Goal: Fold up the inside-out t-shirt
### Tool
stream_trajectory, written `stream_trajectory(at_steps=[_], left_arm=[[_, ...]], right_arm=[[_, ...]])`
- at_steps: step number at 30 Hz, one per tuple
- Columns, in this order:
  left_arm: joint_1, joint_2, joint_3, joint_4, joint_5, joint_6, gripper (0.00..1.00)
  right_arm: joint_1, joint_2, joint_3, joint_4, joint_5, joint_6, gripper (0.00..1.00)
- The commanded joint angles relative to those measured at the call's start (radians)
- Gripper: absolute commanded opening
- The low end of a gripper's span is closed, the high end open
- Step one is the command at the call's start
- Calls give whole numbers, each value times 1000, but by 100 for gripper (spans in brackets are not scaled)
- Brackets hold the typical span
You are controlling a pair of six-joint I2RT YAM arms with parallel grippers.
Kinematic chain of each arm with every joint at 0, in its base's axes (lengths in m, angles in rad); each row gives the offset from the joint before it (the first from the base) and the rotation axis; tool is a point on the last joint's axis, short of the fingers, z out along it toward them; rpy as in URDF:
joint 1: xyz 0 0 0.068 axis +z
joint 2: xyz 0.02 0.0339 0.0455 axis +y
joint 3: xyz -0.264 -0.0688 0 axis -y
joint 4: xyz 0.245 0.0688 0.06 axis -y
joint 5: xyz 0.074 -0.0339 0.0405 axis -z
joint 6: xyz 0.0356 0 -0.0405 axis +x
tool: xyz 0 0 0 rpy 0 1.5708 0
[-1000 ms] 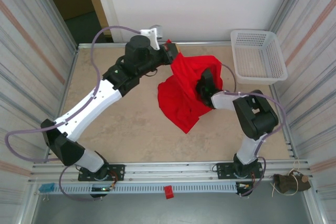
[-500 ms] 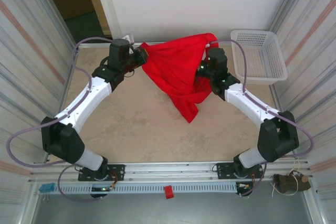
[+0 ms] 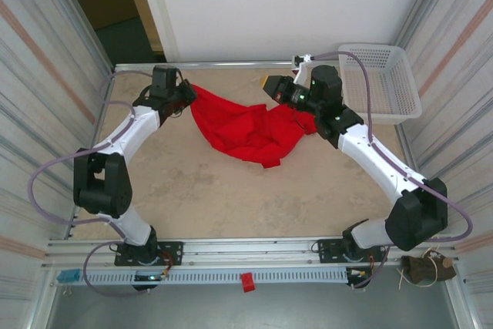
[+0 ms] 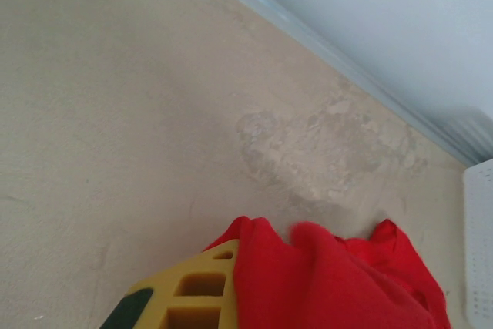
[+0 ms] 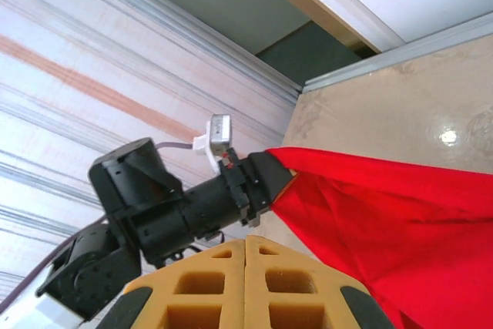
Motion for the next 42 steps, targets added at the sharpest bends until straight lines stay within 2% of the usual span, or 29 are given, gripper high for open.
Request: stream_trajectory(at_steps=[1,4,10,15,20,26,30,34,35,38,40,42], left_arm=[[11,-4,41,-15,14,39,0],[8,-28,33,-11,28,41,0],[-16,-93,22,18,75,39,0],[-62,-133,96,10,125,42,0],[-133,-161,212,-16,162,27,0],[-253,-122,516,-65,227,8,0],[-373,-51,742,-105,266,-8,0],[-497,2,821,-77,281,-50,0],[-531,16,830,-66,281,-53,0],[-619,66,856,-42,289,-61,0],[-653,107,879,-30,310,-66,0],[-668,143,891,-18,335,-86,0]], right_arm=[[-12,-16,36,-30,-14,-24,0],[-13,26,41,-91,10,-43,0],[21,183,-40,-40,22,-4,0],[103,309,-44,-26,91,2,0],[112,440,-29,-7,186,47,0],[85,513,-52,24,299,103,0],[62,528,-58,75,310,116,0],[53,527,-55,110,303,96,0],[52,523,-58,128,298,92,2],[57,528,-56,177,275,87,14],[65,545,-44,194,256,96,30],[82,562,-39,212,252,100,49]])
